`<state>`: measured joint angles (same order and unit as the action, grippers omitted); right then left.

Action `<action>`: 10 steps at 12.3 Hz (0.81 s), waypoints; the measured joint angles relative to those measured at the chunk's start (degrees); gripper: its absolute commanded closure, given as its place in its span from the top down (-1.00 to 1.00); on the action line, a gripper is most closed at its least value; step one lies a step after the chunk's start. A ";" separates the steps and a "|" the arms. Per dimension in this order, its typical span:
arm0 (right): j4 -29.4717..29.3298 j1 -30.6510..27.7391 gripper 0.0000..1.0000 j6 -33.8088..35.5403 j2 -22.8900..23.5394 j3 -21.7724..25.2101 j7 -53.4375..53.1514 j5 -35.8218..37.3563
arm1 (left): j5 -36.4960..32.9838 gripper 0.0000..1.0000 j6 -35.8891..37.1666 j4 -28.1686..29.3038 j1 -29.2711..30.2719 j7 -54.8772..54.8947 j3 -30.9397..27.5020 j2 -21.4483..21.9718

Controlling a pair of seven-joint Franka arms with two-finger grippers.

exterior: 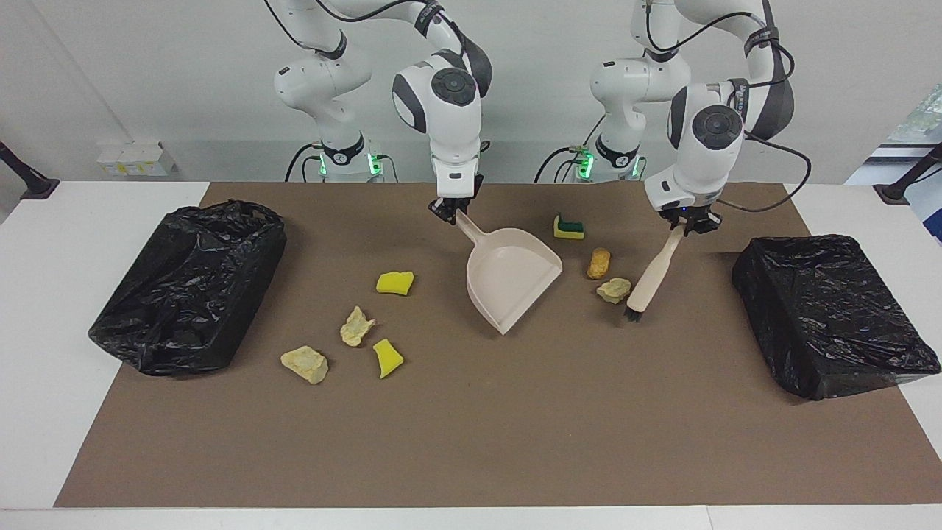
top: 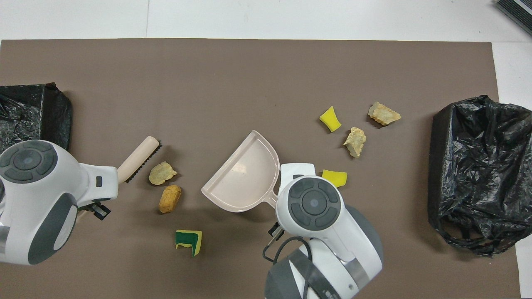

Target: Sweep and dump trash in bin

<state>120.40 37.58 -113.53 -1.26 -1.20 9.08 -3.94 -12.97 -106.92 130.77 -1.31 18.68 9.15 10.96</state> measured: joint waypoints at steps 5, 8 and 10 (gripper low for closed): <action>10.79 3.83 -1.00 -0.22 -10.48 -0.18 0.00 0.00 | 2.01 -1.00 0.96 2.98 -0.53 -14.74 -0.09 1.62; 15.03 5.83 -1.00 -0.11 -15.55 -0.19 -0.07 -1.48 | 3.76 -1.00 0.85 8.90 -0.51 -16.40 -0.42 5.32; 15.87 8.36 -1.00 -0.09 -16.79 -0.23 -1.43 -2.73 | 5.88 -1.00 0.84 12.33 -0.51 -16.50 -0.72 8.34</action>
<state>136.28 45.94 -113.62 -18.06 -1.44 7.64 -6.67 -7.09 -106.08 143.10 -1.82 2.17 8.42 19.30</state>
